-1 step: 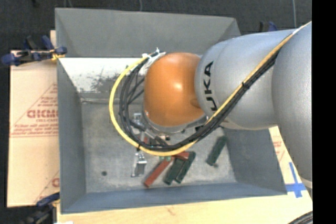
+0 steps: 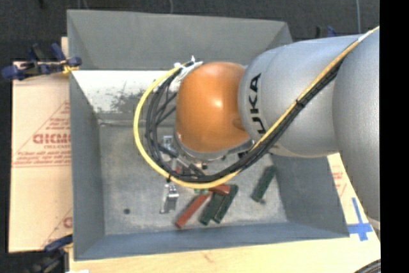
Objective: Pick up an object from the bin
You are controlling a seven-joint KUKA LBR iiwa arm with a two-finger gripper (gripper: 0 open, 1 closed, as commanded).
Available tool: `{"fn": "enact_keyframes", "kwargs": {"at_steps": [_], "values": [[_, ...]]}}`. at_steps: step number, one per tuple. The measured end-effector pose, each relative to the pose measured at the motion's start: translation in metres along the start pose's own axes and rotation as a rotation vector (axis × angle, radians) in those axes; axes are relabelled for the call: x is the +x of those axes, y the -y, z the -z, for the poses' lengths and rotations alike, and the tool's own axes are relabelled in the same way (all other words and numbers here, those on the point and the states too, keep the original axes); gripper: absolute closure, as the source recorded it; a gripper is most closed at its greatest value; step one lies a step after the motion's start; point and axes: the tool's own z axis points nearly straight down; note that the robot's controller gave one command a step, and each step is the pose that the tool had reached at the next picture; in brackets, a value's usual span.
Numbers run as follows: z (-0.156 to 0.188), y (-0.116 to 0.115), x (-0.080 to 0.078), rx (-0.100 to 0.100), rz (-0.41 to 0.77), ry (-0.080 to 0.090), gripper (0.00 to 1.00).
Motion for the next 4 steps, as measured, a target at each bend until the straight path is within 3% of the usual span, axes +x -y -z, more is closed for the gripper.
{"fn": "enact_keyframes", "kwargs": {"at_steps": [1,2,3,4], "values": [[-0.045,0.034,0.010,0.001,0.138,0.003,0.00],[-0.044,0.073,0.020,0.001,0.104,-0.002,0.00],[-0.047,0.086,0.015,0.001,0.444,0.000,0.00],[-0.085,0.084,0.016,0.002,0.394,0.014,0.00]]}}
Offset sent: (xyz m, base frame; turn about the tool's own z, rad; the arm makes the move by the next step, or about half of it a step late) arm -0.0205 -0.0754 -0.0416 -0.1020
